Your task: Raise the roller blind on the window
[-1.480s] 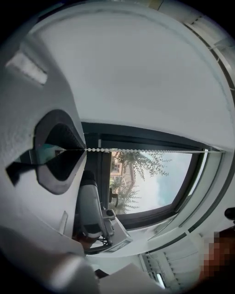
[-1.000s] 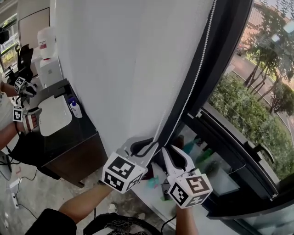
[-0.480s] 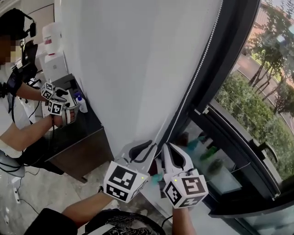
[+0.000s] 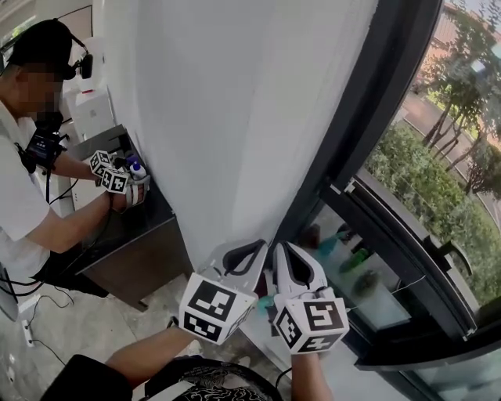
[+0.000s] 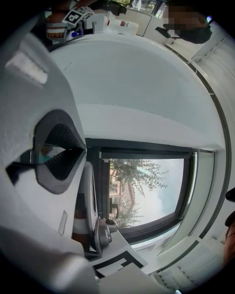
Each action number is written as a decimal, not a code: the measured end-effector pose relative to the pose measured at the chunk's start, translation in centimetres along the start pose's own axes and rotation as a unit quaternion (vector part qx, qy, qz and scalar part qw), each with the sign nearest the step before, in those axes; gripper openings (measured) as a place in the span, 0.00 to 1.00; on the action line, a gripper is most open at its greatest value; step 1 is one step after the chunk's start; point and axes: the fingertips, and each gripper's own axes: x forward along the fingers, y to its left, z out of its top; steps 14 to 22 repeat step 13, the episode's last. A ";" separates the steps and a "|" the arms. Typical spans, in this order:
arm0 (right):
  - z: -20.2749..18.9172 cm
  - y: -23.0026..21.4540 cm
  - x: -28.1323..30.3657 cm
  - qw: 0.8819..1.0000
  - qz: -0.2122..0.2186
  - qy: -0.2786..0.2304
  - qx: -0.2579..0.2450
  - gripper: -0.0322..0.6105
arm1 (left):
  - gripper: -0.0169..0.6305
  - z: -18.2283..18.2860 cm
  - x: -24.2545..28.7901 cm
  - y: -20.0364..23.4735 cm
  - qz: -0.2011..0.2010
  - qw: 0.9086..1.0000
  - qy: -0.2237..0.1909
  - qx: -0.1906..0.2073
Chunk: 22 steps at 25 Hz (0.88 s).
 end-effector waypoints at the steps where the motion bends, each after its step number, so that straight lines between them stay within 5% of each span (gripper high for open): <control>1: 0.0 -0.1 0.0 1.000 -0.001 0.000 0.000 0.06 | 0.03 0.0 0.0 0.0 -0.001 1.000 0.000 0.000; 22: -0.4 -0.4 0.0 1.000 -0.004 0.006 -0.002 0.06 | 0.03 0.2 0.3 -0.6 -0.007 1.000 0.001 -0.002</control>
